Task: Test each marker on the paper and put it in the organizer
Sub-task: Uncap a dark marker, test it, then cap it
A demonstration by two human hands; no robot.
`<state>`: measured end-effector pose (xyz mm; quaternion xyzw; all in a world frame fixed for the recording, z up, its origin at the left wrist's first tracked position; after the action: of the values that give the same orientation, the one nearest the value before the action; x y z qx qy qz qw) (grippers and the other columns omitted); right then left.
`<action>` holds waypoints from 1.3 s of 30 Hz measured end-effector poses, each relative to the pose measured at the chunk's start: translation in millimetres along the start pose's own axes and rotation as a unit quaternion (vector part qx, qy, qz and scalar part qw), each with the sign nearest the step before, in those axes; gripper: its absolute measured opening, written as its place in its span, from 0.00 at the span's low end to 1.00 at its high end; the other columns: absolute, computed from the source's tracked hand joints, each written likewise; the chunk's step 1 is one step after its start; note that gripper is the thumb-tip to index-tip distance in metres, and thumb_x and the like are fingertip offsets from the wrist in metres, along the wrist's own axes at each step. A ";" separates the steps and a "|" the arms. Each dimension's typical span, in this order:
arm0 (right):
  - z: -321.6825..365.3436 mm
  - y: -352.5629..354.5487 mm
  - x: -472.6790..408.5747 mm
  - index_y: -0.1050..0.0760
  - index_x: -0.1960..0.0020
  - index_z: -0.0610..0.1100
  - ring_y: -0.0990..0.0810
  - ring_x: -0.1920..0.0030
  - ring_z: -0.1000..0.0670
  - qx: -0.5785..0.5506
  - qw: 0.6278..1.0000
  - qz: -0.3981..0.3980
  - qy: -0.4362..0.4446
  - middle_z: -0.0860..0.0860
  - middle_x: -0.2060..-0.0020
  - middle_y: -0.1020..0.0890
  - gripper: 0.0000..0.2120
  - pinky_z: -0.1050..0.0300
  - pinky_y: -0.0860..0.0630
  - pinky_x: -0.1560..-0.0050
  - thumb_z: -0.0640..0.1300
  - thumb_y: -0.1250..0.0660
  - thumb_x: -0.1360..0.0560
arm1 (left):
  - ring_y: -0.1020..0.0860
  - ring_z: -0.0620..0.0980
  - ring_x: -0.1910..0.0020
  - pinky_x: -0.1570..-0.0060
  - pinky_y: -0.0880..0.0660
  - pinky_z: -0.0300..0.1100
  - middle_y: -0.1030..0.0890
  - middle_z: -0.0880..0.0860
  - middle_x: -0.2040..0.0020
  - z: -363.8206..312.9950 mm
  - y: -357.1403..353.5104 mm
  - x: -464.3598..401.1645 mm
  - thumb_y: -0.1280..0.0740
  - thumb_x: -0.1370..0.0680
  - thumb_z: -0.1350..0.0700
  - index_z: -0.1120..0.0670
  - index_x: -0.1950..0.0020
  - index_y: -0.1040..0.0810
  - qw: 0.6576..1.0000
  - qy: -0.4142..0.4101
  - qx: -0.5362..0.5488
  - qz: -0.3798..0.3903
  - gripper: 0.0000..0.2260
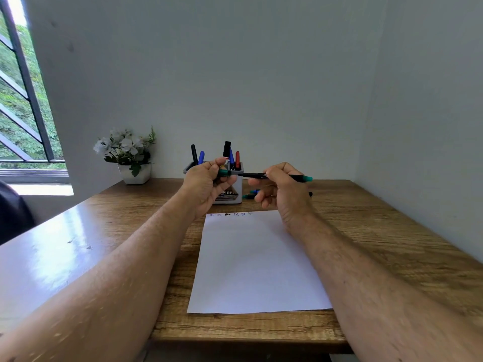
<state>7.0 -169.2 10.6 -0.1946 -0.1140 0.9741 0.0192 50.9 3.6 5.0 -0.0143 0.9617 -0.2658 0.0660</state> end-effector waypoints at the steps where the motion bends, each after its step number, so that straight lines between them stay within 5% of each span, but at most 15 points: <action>1: 0.1 -0.3 0.2 0.28 0.56 0.42 0.24 0.74 0.47 0.000 1.000 0.001 0.000 0.38 0.59 0.14 0.06 0.58 0.29 0.72 0.38 0.38 0.20 | 0.22 0.57 0.44 0.55 0.17 0.46 0.23 0.62 0.42 0.5 -0.6 0.6 0.46 0.15 0.63 0.62 0.43 0.23 1.000 0.001 -0.007 0.002 0.13; 16: -3.9 -4.7 -2.7 0.28 0.56 0.43 0.24 0.74 0.45 0.016 1.000 0.025 -0.001 0.40 0.58 0.13 0.06 0.57 0.28 0.72 0.40 0.38 0.20 | 0.21 0.59 0.44 0.54 0.17 0.48 0.22 0.59 0.47 2.0 -8.8 2.8 0.45 0.17 0.66 0.60 0.42 0.23 0.997 -0.013 -0.033 0.065 0.11; 23: -3.2 -4.2 -3.2 0.16 0.49 0.45 0.26 0.74 0.51 0.039 0.999 0.032 0.013 0.43 0.68 0.20 0.09 0.60 0.28 0.75 0.34 0.30 0.25 | 0.18 0.49 0.64 0.56 0.17 0.47 0.18 0.58 0.54 -5.9 5.8 -4.5 0.35 0.20 0.65 0.58 0.47 0.26 0.998 -0.057 -0.003 0.012 0.05; 29: -3.7 -7.3 -1.7 0.17 0.45 0.42 0.19 0.70 0.48 -0.005 0.999 0.050 -0.017 0.42 0.56 0.13 0.12 0.59 0.25 0.73 0.38 0.39 0.19 | 0.16 0.50 0.58 0.60 0.18 0.43 0.16 0.57 0.55 -10.0 10.8 -5.6 0.31 0.22 0.62 0.58 0.49 0.21 0.997 -0.072 -0.004 -0.002 0.03; 35: -5.1 -1.9 -5.5 0.20 0.50 0.43 0.21 0.73 0.49 0.127 0.991 0.007 0.030 0.44 0.62 0.14 0.03 0.59 0.26 0.74 0.38 0.30 0.23 | 0.15 0.52 0.51 0.62 0.19 0.37 0.14 0.57 0.52 -14.0 16.2 -7.2 0.30 0.23 0.63 0.60 0.47 0.19 0.996 -0.082 0.018 -0.026 0.06; 39: -6.9 -10.5 -1.5 0.25 0.55 0.50 0.22 0.65 0.56 0.333 0.933 0.023 0.132 0.54 0.63 0.18 0.05 0.65 0.29 0.66 0.44 0.29 0.25 | 0.15 0.49 0.58 0.65 0.19 0.37 0.15 0.57 0.54 -12.5 13.9 -5.5 0.29 0.24 0.60 0.60 0.49 0.18 0.997 -0.074 -0.014 -0.022 0.06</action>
<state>10.9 -157.6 7.4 -0.3061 0.2249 0.9220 0.0756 54.8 22.3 9.2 -0.0561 0.9572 -0.2522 0.1307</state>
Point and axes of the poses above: each hand's wrist, its own x-axis away from the middle knuckle, its own y-axis out of the back of the hand, z = x × y, the point moved 6 cm from there along -x, towards the middle knuckle
